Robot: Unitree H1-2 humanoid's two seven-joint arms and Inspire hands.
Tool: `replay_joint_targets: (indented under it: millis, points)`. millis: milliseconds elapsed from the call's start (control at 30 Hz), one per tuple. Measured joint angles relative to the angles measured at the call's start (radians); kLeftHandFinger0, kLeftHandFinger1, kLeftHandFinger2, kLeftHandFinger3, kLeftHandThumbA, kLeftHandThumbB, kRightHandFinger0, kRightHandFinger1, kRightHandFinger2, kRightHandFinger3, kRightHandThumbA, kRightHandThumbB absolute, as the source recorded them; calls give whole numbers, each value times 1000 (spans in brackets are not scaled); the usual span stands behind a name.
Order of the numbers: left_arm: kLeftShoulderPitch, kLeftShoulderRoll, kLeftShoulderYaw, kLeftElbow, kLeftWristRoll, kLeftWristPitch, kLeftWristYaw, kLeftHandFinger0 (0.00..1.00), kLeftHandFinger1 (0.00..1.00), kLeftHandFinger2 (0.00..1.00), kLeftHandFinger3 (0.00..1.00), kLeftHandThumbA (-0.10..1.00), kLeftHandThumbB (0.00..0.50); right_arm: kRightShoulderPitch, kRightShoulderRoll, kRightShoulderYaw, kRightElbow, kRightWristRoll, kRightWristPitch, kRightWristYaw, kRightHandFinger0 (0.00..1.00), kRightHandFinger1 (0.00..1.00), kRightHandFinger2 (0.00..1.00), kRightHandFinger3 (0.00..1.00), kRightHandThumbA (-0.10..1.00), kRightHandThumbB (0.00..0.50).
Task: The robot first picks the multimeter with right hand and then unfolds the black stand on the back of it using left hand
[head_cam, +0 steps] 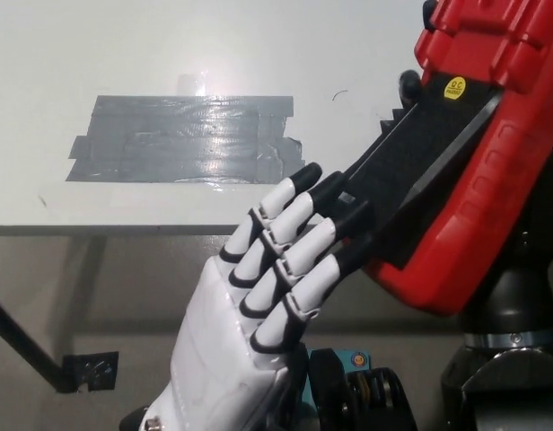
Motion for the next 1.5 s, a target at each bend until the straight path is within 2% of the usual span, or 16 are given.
replay_joint_targets:
  millis: [267,500,533,600,700,733,800,900,967,1033,1167,1267,1300,1333,1367,1500]
  points:
    - [1,0,3,1,30,-1,21,1000,1000,1000,1000,1000,397,19,-7,26,0,-29,0,0,0,70,561,632,-100,75]
    - [-2,4,-4,6,8,-1,44,1000,639,702,1000,1000,460,34,-14,40,0,-39,0,1,0,178,718,723,-100,75]
    - [-5,5,-3,7,-1,-1,47,1000,325,445,1000,968,371,36,-15,42,0,-39,0,1,0,175,711,787,-100,92]
    - [-13,5,5,6,-37,0,54,906,183,340,1000,933,413,40,-16,45,2,-36,-1,0,0,181,702,672,-100,93]
    - [-21,4,23,2,-66,1,51,686,66,409,1000,981,493,40,-16,48,9,-32,-4,1,0,198,708,575,-100,92]
    - [-20,5,24,3,-71,0,51,762,163,755,1000,984,427,40,-16,49,10,-31,-5,1,0,196,707,577,-100,94]
    - [-20,9,18,9,-86,0,53,596,1,402,1000,955,395,40,-15,54,10,-29,-5,0,0,192,705,589,-100,98]
    - [-22,12,11,19,-110,-1,56,727,7,474,1000,985,405,39,-15,56,9,-29,-5,-1,0,182,698,561,-100,102]
    - [-27,16,7,25,-117,-1,56,842,496,1000,1000,963,457,39,-15,57,8,-29,-5,-2,0,175,688,480,-100,103]
    - [-34,19,0,32,-125,-1,57,1000,642,1000,1000,1000,435,39,-15,58,7,-28,-5,-4,0,174,689,496,-100,101]
    - [-50,35,-5,38,-129,-3,60,381,82,485,1000,1000,336,39,-15,58,6,-21,-6,-7,0,182,698,544,-100,110]
    - [-32,32,-11,36,-181,9,50,538,400,535,1000,1000,158,38,-16,57,7,-17,-6,-9,0,188,701,457,-100,96]
    - [-25,32,-14,32,-195,18,44,1000,697,748,1000,1000,228,38,-17,56,8,-17,-6,-9,0,176,690,435,-100,96]
    - [-14,34,-18,23,-221,34,33,1000,712,749,1000,1000,263,38,-18,53,9,-17,-7,-9,0,170,684,425,-100,97]
    - [-11,37,-14,9,-229,39,23,1000,782,812,1000,1000,498,38,-18,45,11,-16,-9,-8,0,170,692,419,-100,84]
    - [-11,36,57,-55,-202,39,13,1000,1000,1000,1000,1000,500,38,-29,-16,16,-4,-14,-7,0,265,738,358,-100,99]
